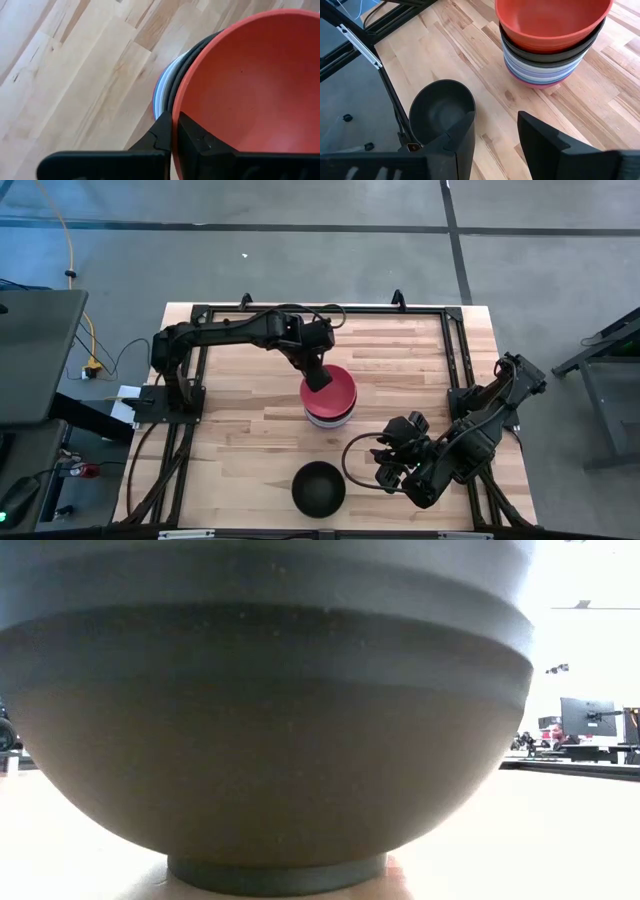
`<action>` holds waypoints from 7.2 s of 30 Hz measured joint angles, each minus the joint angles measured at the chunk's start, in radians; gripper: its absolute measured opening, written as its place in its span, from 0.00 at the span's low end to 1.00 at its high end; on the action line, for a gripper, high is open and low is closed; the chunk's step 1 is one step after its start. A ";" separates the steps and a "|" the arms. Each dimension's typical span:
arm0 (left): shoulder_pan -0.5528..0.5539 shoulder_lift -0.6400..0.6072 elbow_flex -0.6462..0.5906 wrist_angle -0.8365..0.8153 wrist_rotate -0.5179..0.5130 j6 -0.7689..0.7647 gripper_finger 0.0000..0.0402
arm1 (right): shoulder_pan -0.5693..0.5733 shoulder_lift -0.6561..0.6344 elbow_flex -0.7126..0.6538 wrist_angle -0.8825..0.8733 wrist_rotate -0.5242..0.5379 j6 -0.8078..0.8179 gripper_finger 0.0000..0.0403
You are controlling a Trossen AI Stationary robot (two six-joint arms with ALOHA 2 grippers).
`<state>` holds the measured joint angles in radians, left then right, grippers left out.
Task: Nest bowls inside each other
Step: Stack the orange bowl on the black bowl, then stack the black bowl on the orange bowl
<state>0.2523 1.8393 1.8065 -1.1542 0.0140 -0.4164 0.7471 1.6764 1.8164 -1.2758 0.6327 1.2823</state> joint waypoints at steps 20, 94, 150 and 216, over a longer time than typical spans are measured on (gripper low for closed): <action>-0.024 0.045 0.000 0.039 0.001 0.001 0.18 | 0.000 0.000 0.000 -0.009 0.000 0.000 0.35; -0.550 -1.009 -0.296 -0.343 -0.467 -0.405 0.53 | -0.324 0.458 0.000 0.304 -0.763 0.001 0.24; -0.549 -1.008 -0.296 -0.337 -0.497 -0.313 0.53 | -0.580 -0.017 0.003 -0.074 -0.827 -0.103 0.00; -0.550 -1.006 -0.296 -0.333 -0.586 -0.337 0.53 | -0.830 0.184 0.062 -0.104 -0.802 -0.368 0.00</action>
<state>-0.2974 0.8330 1.5105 -1.4876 -0.5720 -0.7535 -0.0830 1.8603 1.8782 -1.3800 -0.1692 0.9144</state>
